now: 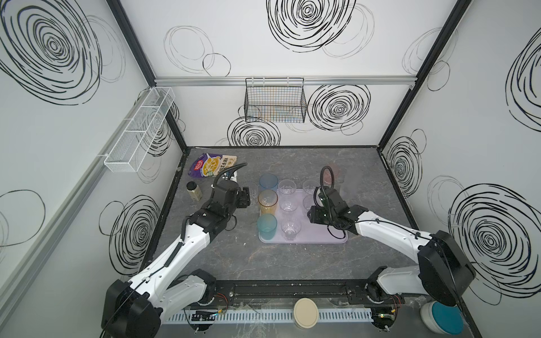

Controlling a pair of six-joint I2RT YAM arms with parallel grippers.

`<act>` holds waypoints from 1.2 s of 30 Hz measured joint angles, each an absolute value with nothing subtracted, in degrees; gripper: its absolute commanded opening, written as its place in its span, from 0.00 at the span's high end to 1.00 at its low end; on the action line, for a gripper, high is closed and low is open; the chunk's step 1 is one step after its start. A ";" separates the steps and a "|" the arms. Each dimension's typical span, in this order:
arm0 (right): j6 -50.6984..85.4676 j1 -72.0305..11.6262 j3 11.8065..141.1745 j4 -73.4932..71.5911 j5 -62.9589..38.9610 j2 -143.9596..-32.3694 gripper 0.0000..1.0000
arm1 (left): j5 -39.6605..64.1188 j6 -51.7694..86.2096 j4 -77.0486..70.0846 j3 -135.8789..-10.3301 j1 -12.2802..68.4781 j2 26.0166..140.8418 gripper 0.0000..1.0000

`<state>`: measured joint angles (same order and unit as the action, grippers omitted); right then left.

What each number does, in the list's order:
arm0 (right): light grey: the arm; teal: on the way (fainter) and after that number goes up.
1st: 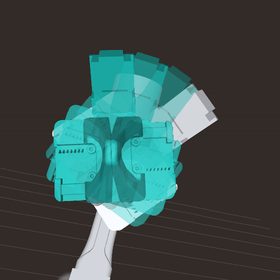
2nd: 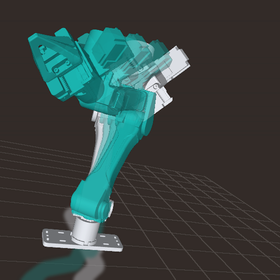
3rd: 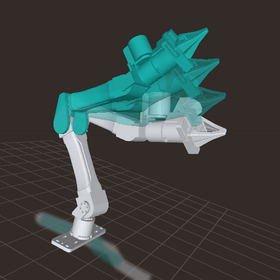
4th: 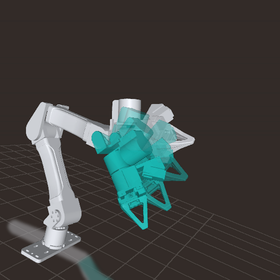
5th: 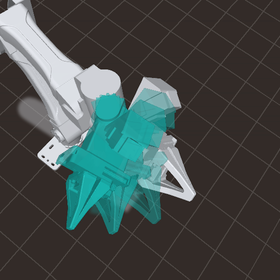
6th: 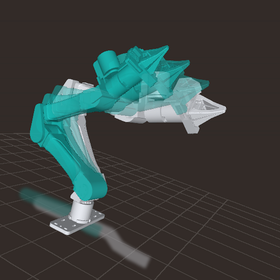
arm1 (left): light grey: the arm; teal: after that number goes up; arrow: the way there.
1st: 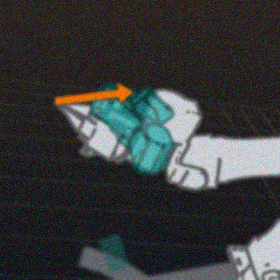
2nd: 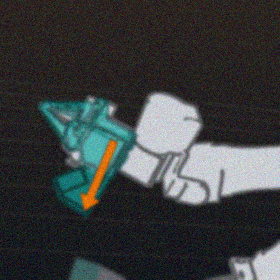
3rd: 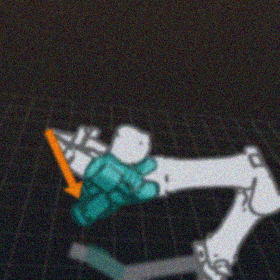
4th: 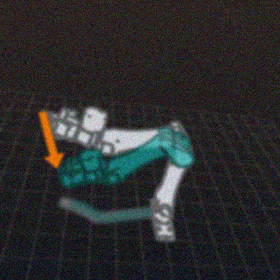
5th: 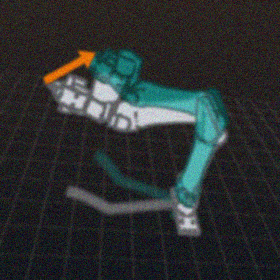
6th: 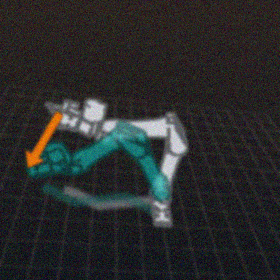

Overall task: Place the glasses into the tray
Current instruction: Move the glass to the tray, then pick up the glass from the center of the table.

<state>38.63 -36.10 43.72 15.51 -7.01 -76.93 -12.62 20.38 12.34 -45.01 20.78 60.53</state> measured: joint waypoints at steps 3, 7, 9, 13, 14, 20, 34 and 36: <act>38.35 -37.06 45.19 17.50 -7.09 -75.02 0.49 | -8.84 21.06 12.67 -45.32 15.22 63.00 0.32; 37.45 -37.17 45.78 18.37 -6.72 -70.26 0.49 | -2.74 22.24 12.75 -45.80 9.15 67.09 0.34; 37.10 -37.10 45.69 17.80 -6.17 -67.70 0.49 | -1.21 22.57 13.21 -47.31 7.66 69.84 0.35; 37.06 -36.91 45.65 15.92 -6.00 -66.08 0.48 | 0.71 22.57 13.28 -52.05 7.49 76.20 0.38; 37.08 -36.91 45.65 15.79 -6.02 -66.32 0.48 | 0.97 22.50 13.28 -53.19 7.51 77.80 0.39; 37.06 -36.80 45.54 15.62 -6.00 -67.13 0.48 | 1.08 21.96 14.20 -57.14 8.47 83.88 0.41; 35.94 -36.62 43.70 14.59 -5.98 -66.67 0.48 | -5.52 19.29 18.48 -62.94 12.58 94.48 0.58; 35.97 -36.58 43.18 14.31 -6.00 -66.39 0.48 | -6.70 18.85 18.94 -63.48 12.71 95.70 0.64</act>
